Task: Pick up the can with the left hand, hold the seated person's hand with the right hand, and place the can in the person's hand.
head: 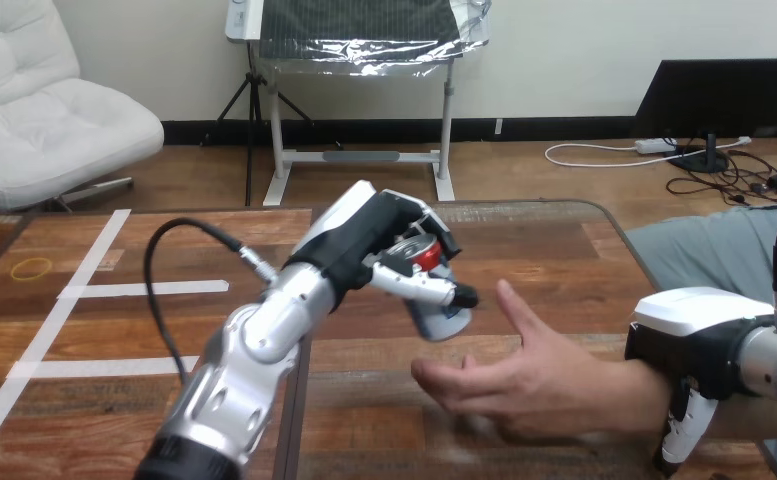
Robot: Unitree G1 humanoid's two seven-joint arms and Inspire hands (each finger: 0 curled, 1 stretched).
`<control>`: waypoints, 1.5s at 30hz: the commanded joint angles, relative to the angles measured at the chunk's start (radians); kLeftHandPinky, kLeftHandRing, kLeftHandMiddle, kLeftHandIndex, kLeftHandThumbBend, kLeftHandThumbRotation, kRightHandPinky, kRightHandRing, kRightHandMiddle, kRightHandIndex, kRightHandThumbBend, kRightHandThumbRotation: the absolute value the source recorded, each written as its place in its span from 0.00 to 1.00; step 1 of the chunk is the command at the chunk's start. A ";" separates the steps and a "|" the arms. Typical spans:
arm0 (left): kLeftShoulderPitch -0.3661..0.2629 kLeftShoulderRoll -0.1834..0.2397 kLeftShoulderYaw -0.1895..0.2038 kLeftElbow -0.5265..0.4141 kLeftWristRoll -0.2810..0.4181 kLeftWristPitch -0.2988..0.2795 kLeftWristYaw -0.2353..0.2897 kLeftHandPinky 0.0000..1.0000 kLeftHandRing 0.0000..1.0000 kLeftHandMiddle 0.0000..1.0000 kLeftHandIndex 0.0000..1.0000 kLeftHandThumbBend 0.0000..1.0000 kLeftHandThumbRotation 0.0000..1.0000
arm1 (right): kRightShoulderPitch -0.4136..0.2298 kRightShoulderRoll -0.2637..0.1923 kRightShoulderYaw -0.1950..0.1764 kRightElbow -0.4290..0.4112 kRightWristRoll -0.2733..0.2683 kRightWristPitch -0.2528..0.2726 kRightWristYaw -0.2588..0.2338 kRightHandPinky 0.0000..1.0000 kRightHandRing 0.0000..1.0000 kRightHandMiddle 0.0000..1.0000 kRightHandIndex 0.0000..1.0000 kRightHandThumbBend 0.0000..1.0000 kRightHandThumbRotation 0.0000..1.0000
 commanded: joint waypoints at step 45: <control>-0.334 -0.208 -0.071 0.202 0.033 -0.056 0.038 0.28 0.34 0.40 0.44 0.75 0.00 | -0.308 -0.047 -0.112 -0.151 0.026 -0.039 0.012 0.11 0.17 0.25 0.31 0.74 0.00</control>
